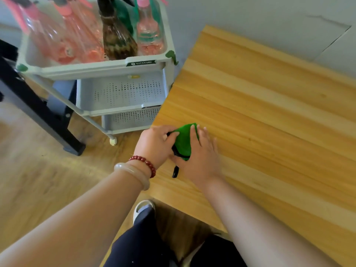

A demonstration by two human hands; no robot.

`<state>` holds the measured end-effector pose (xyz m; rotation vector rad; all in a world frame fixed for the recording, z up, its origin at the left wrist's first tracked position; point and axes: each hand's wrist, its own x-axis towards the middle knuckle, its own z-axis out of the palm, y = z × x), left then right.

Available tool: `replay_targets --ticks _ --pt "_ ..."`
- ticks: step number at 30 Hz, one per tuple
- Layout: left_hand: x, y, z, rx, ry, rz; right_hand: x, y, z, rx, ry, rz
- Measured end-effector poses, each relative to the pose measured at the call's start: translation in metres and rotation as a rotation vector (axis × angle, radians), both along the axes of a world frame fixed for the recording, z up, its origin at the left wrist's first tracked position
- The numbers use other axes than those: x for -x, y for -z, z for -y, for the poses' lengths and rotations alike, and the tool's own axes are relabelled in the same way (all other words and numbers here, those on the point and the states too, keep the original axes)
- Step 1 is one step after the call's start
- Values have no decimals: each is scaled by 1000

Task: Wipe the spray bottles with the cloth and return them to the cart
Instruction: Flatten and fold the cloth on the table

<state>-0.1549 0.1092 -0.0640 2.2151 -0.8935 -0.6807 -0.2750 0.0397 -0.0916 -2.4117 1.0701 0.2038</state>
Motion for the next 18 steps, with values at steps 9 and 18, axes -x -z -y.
replay_targets --ticks 9,18 --pt "-8 -69 -26 44 -187 -145 -18 -61 -12 -28 113 145" --pt "-12 -153 -32 173 -351 -524 -16 -143 -25 -367 50 514"
